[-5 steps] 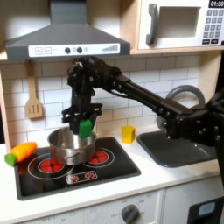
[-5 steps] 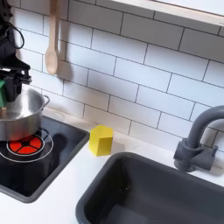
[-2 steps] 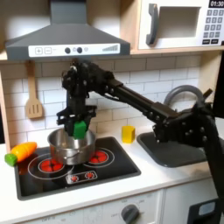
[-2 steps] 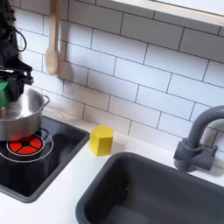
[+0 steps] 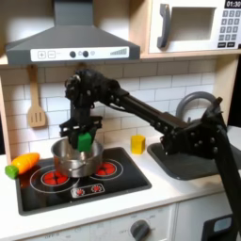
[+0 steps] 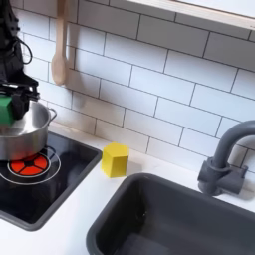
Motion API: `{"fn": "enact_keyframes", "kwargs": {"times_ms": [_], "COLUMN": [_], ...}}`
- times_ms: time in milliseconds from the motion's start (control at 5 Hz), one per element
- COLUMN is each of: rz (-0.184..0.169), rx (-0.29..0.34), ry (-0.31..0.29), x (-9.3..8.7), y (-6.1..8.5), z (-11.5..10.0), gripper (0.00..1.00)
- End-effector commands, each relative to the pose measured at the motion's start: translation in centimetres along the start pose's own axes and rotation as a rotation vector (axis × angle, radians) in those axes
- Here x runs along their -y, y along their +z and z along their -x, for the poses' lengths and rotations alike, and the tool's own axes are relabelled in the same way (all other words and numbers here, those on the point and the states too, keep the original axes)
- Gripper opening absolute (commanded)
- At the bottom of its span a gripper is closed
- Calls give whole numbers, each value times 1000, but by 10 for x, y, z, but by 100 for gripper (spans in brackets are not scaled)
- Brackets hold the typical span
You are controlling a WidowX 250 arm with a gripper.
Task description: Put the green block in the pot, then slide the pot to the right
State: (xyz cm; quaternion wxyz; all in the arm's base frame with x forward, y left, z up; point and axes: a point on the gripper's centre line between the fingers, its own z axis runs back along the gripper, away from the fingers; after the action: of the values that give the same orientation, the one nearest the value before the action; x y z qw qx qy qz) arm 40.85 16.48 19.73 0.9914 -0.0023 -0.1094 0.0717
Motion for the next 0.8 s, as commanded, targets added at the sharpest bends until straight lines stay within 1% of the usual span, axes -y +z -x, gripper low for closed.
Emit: {"fn": "enact_keyframes", "kwargs": {"times_ms": [0,200,400,600], "rz": [13,6,9,5], "rx": [-14,-2,-12,-37], "ry": [-6,-5,-13,-21], "x": [2,2,3,4], "y": [-6,-4,-6,-12], "z": [-2,-3,-1,3], "gripper": [100,100,100,100]}}
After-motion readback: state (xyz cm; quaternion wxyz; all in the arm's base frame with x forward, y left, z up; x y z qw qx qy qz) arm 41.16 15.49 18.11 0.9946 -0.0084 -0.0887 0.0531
